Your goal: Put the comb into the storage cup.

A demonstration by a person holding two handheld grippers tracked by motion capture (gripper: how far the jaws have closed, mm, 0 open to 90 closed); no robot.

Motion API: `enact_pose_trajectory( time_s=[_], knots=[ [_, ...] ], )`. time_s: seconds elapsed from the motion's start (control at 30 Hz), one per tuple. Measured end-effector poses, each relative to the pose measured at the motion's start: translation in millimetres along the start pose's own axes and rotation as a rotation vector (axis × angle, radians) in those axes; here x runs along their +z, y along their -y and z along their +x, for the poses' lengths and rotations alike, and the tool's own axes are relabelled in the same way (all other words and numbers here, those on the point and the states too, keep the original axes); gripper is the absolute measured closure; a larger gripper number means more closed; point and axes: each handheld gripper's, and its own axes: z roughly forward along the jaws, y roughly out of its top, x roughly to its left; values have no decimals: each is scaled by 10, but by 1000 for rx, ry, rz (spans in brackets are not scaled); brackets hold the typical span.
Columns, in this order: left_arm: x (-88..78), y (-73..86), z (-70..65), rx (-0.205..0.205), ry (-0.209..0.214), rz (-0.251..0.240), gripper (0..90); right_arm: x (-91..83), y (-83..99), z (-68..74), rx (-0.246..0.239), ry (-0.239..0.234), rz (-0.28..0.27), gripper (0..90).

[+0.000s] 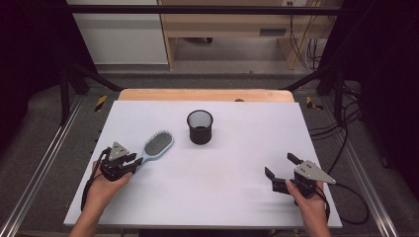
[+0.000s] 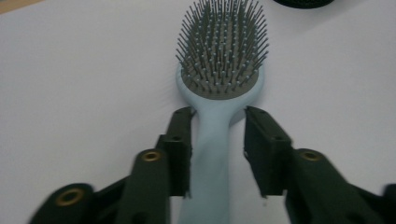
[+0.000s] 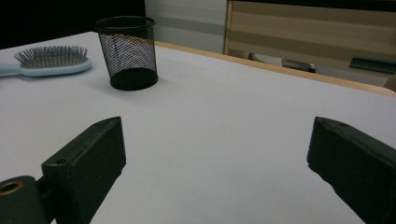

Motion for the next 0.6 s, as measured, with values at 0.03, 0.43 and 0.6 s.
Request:
enact_pose_trajectory(
  time_s=[0.03,0.43,0.6],
  knots=[
    [11,1,12,-3,2,1,572,2,1,-2,-2,0,0,47],
    [213,-59,75,-5,21,73,145,11,2,8,-5,-5,5,47],
    [302,-74,46,0,26,88,152,13,4,8,-8,-6,6,47]
  ],
)
